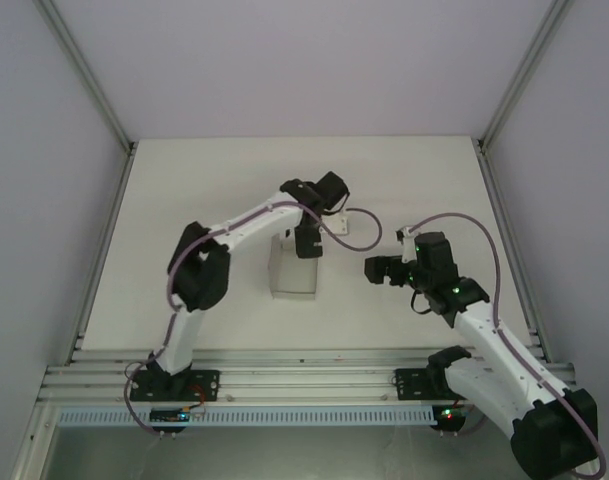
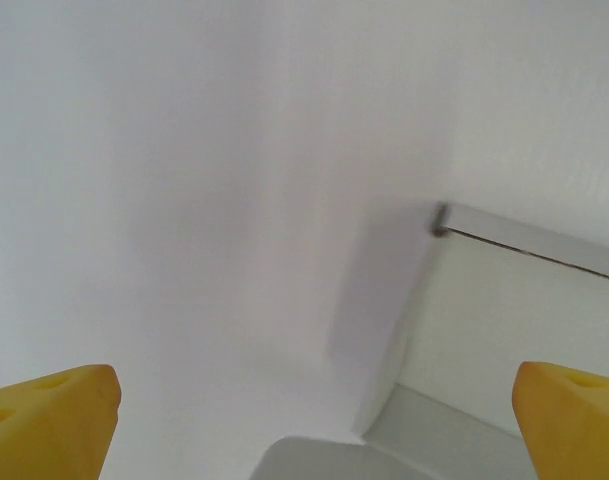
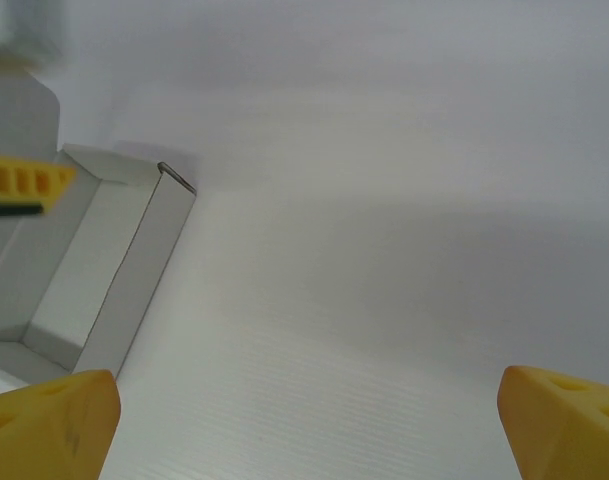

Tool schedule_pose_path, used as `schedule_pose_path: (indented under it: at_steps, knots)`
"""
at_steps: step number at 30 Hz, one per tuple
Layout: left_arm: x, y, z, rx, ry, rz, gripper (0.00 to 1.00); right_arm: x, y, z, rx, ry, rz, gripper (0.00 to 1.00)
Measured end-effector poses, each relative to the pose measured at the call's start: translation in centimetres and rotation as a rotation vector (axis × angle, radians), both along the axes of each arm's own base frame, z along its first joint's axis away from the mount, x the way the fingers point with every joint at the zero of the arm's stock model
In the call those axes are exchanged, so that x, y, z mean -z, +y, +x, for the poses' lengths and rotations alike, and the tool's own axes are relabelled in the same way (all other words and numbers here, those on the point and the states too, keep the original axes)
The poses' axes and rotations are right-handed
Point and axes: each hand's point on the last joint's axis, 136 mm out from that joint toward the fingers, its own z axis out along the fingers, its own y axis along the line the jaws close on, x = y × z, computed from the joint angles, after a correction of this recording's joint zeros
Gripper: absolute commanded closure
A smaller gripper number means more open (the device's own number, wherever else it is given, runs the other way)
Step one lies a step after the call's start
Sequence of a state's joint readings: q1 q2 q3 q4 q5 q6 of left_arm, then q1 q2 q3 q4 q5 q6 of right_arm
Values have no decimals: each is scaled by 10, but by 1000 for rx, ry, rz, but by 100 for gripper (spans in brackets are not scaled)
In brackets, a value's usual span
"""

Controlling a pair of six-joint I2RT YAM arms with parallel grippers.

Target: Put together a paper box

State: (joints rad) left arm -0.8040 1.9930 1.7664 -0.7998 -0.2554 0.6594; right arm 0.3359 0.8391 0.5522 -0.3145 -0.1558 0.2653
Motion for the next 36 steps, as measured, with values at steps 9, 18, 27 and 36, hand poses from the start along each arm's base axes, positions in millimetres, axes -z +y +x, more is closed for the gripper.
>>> schedule_pose_path:
  at_steps: [9,18,27,36]
  knots:
    - [-114,78,44,-621,-240,-532,1,13,22,9,-110,43,1,1]
    - [-53,210,-13,-1173,-147,-778,1,13,110,49,-422,57,-101,2]
    - [-11,230,-55,-1292,-58,-811,1,56,194,97,-697,94,-243,18]
    - [-18,239,-65,-1306,-78,-867,1,96,203,107,-749,158,-309,82]
